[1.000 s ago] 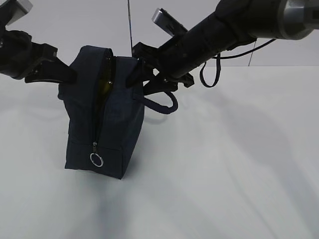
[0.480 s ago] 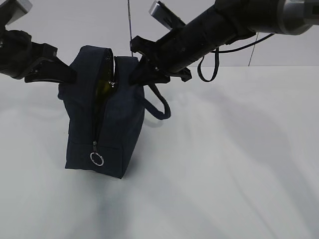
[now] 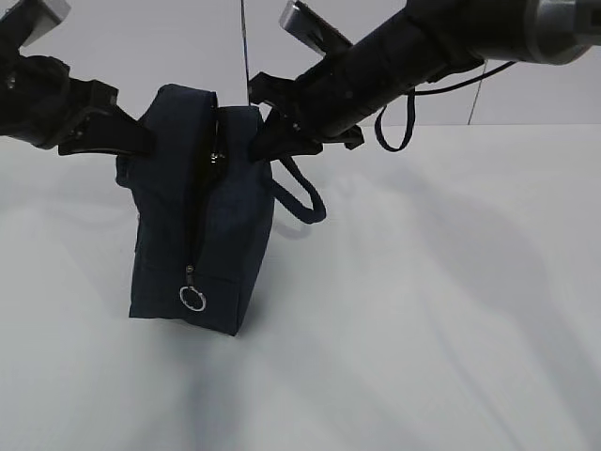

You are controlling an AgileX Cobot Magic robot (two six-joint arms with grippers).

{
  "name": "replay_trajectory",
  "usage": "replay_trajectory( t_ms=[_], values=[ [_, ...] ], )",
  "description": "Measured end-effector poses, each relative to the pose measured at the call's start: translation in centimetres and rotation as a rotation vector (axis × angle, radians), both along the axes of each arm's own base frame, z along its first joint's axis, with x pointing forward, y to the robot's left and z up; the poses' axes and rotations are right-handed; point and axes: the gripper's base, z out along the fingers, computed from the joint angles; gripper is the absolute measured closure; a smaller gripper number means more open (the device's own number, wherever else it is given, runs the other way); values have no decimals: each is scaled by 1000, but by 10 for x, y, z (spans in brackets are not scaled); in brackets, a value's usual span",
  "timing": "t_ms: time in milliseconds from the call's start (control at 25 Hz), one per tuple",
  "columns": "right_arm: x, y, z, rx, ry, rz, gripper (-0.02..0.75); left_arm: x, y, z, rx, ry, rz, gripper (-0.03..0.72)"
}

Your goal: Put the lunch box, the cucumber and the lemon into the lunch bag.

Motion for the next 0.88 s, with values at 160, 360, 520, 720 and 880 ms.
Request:
replay_trajectory(
  t_ms=[160, 360, 520, 720, 880],
  values=[
    [-6, -8, 17, -76, -81, 19, 737, -3, -15, 2, -18, -18, -40, 671],
    [-13, -17, 34, -152, -125, 21, 737, -8, -35, 3, -2, -53, -66, 672],
    [-20, -29, 44, -257, -137, 8, 737, -14, -55, 9, 8, -105, -79, 672],
    [-36, -42, 62, -321, -196, -4, 737, -21, -76, 12, 11, -150, -80, 672],
    [-49, -51, 65, -326, -216, -29, 737, -26, -91, 13, 13, -185, -70, 672]
  ],
)
